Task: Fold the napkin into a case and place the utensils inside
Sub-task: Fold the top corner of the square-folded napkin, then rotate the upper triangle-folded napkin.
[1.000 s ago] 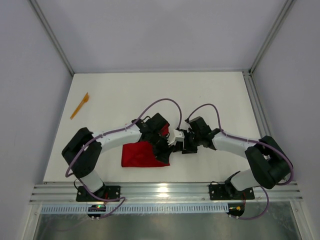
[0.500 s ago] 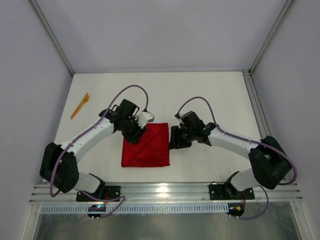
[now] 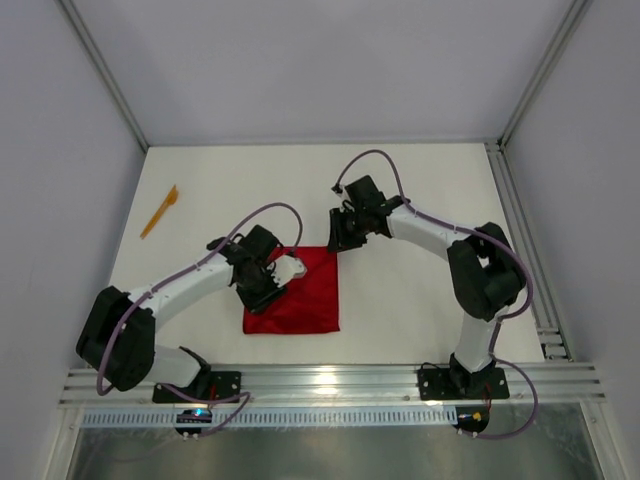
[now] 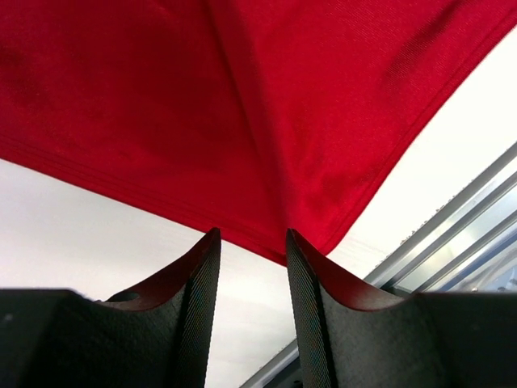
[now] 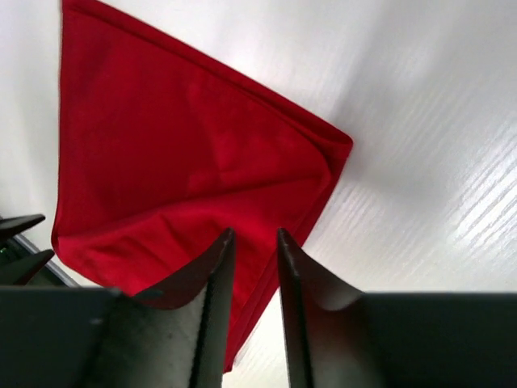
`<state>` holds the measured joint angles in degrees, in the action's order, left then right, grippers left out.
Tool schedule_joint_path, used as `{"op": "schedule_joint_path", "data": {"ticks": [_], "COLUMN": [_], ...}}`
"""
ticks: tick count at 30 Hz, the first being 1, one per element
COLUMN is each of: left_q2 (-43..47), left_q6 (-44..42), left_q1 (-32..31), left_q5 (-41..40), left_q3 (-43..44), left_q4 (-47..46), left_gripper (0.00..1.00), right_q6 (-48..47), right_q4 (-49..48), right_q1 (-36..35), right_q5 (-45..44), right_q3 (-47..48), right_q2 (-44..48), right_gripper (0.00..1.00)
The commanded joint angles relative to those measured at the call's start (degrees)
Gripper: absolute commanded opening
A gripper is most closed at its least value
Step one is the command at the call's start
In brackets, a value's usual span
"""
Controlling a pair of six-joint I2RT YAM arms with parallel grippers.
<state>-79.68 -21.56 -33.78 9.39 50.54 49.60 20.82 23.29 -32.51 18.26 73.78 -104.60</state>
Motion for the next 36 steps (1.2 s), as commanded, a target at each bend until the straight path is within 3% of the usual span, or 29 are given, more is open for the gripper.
{"op": "schedule_joint_path", "data": {"ticks": [1,2,6,22,25,29,31,32,36], "left_q2": [1.5,1.3,0.7,-2.0,0.4,5.1,8.1,8.8,9.6], "left_q6": [-1.2,-1.5,-1.8,-2.3,-2.9,-3.9,-5.1,-5.6,-6.3], "left_q1": [-2.4,-2.9,-3.9,-5.3,-5.4,-5.3,-5.3,-5.2,-5.3], "left_q5": [0.3,0.4,0.6,-4.1,-4.3,-3.5,-3.7,-3.8,-4.8], "left_q3": [-1.5,-1.8,-2.5,-4.1,-3.0,-1.6,-1.2,-1.1,-0.8], "left_q4": [0.0,0.0,-0.5,-4.0,-3.0,-1.0,0.5,1.3,4.0], "left_gripper": [0.4,0.39,0.38,0.36,0.38,0.43,0.46,0.46,0.47], "right_q6": [-1.2,-1.0,0.4,-0.4,-3.0,-5.9,-5.4,-5.4,-5.7], "right_q4": [1.8,0.4,-0.3,-0.4,1.5,3.8,3.3,2.6,1.9], "right_q1": [1.0,1.0,1.2,3.4,3.4,3.9,5.3,5.6,5.9], "right_q5": [1.7,2.7,4.5,3.0,2.0,-0.3,2.0,2.9,9.3], "right_q3": [2.2,2.2,3.0,4.2,5.8,5.6,3.9,3.1,4.6], "right_q2": [-1.7,-1.9,-4.4,-6.9,-4.7,-1.1,-0.3,-0.4,-4.2], "right_gripper": [0.29,0.22,0.17,0.15,0.26,0.52,0.57,0.65,0.71]}}
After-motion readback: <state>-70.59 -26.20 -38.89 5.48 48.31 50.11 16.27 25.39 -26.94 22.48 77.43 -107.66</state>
